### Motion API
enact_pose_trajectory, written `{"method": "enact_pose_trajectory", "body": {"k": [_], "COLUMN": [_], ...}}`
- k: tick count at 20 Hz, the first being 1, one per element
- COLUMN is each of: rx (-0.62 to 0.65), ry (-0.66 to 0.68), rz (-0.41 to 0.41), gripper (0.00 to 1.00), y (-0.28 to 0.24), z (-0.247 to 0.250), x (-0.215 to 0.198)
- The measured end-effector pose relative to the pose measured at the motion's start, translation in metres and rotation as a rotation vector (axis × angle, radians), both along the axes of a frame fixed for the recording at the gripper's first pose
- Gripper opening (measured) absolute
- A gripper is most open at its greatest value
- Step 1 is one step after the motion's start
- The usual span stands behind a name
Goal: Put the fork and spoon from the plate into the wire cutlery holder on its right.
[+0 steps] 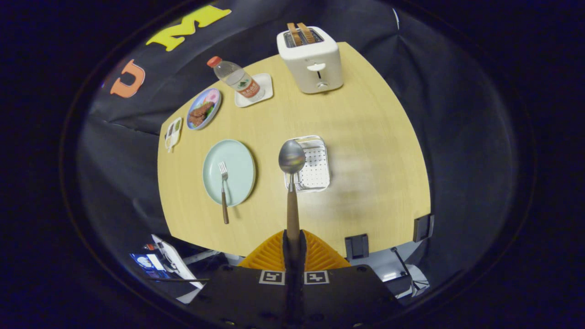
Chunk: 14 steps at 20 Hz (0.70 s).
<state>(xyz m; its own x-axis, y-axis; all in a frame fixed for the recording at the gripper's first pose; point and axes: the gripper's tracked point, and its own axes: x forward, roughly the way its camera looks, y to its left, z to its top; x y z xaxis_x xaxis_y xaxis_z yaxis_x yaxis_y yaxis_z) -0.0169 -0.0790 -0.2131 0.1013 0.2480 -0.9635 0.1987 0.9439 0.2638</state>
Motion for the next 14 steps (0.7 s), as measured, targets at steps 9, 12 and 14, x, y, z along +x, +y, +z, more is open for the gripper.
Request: {"method": "enact_pose_trajectory", "body": {"k": [9, 12, 14], "rx": [0.02, 0.035, 0.039], "ry": [0.104, 0.096, 0.094], "rz": [-0.083, -0.099, -0.111], "gripper": [0.03, 0.07, 0.07], "y": [-0.002, 0.0, 0.001], "z": [-0.022, -0.025, -0.027], "x": [0.004, 0.009, 0.012]}}
